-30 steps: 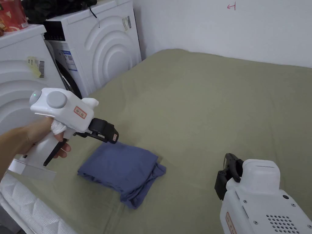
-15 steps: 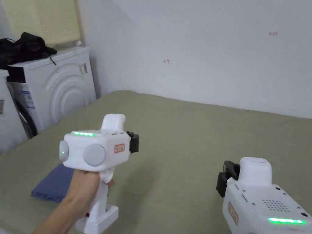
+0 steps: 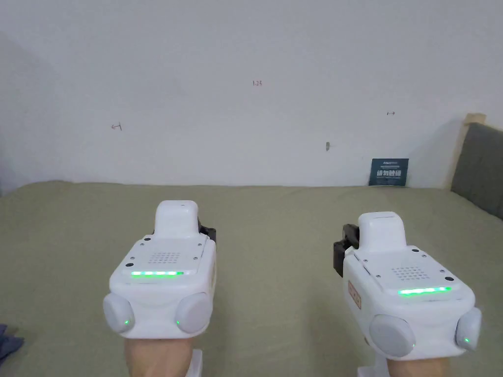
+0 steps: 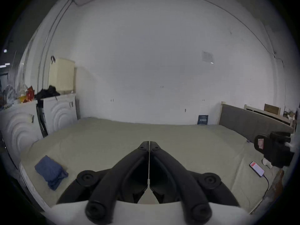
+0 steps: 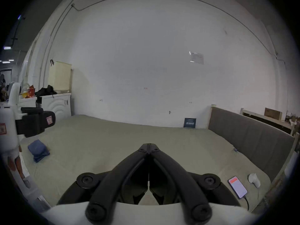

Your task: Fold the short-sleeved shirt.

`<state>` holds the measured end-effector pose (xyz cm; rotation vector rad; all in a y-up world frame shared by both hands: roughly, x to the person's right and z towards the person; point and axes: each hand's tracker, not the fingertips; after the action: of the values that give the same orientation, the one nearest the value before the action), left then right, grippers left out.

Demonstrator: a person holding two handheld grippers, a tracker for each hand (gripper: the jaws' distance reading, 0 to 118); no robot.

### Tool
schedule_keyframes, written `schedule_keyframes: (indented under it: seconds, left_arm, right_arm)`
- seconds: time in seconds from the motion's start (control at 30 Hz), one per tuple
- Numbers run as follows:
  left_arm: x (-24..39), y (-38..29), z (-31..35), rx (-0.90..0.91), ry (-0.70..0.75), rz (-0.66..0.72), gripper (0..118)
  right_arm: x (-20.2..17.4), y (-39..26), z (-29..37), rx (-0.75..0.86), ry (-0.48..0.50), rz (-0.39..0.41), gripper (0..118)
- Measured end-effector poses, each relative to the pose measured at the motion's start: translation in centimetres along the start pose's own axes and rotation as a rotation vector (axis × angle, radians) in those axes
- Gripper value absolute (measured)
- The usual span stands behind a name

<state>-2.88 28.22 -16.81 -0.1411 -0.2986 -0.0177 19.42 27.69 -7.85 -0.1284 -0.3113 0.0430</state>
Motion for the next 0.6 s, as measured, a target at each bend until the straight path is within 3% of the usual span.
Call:
schedule_keyframes:
  seconds: [0.53, 0.57, 0.6]
  left_arm:
    - [-0.4, -0.2, 0.9, 0.011, -0.055, -0.081, 1]
    - [-0.3, -0.2, 0.9, 0.006, -0.055, -0.087, 4]
    - [-0.4, -0.3, 0.8, 0.0, -0.061, -0.09, 17]
  right_arm:
    - [-1.1, 0.2, -0.1, 0.032, -0.025, -0.033, 0]
    - [-1.1, 0.2, -0.2, 0.032, -0.023, -0.033, 3]
    - [-1.1, 0.2, -0.2, 0.036, -0.021, -0.029, 13]
